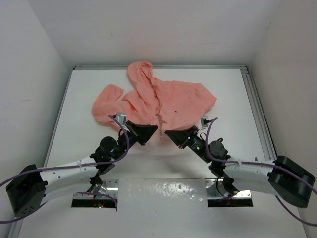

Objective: Zip up the jacket

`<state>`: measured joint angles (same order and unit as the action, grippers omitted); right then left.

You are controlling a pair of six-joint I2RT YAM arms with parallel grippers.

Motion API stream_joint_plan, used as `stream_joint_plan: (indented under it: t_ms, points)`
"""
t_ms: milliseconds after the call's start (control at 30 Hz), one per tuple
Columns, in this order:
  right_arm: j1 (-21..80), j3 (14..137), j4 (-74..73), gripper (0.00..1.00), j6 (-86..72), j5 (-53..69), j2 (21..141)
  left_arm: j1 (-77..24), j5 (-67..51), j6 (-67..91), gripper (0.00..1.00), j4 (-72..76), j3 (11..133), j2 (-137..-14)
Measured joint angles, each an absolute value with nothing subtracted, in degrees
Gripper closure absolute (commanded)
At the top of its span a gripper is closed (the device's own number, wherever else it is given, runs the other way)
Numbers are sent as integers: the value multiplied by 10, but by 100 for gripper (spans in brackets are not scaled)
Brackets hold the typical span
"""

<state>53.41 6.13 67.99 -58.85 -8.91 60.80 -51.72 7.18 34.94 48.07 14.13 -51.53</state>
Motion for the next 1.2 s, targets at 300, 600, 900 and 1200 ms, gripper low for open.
stream_joint_plan:
  t_ms: [300, 600, 900, 1200]
  points:
    - [534, 61, 675, 100, -585, -89, 604, -517, 72, 350, 100, 482, 141, -516]
    - [534, 63, 670, 100, -584, -89, 604, -517, 62, 350, 100, 484, 141, -521]
    - [534, 66, 667, 100, -580, -89, 595, -517, 62, 350, 100, 487, 137, -521]
    - [534, 66, 663, 100, -580, -90, 593, -517, 62, 350, 100, 487, 137, -520]
